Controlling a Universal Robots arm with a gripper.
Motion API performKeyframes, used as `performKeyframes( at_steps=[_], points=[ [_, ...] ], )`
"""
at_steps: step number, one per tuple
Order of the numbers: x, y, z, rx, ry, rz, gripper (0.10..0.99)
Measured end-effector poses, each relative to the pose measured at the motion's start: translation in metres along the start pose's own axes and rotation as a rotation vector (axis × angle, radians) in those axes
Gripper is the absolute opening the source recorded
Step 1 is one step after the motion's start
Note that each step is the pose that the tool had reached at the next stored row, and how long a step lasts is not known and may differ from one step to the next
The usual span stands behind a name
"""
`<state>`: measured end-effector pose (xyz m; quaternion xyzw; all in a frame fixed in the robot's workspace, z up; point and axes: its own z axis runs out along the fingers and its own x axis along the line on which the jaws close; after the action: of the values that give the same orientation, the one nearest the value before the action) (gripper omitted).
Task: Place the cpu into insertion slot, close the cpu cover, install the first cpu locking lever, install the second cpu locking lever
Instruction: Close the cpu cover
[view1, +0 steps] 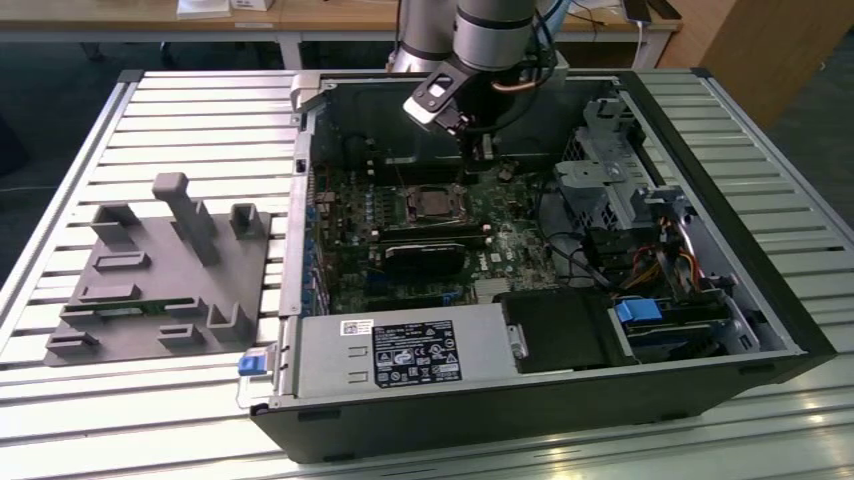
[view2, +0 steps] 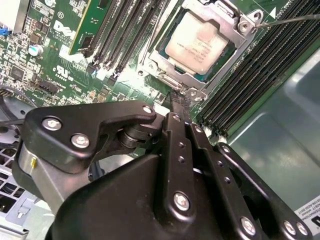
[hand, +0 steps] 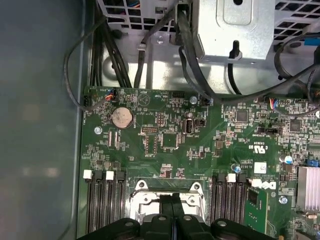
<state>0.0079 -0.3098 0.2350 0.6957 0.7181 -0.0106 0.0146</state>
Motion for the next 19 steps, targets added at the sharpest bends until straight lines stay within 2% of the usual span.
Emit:
performKeyframes(
  at_steps=[5,10,15,19],
  points=[
    [0.0000,-0.0012,0.0009,0.000,-0.0001,0.000,0.106],
    [0.0003,-0.0076,0.0029,0.000,-0.0001,0.000,0.106],
    [-0.0017,-0.0107,0.0105,0.002,-0.0001,0.000,0.106],
    [-0.0017,-0.0191,0.0136,0.002,0.0000,0.000,0.106]
  ],
)
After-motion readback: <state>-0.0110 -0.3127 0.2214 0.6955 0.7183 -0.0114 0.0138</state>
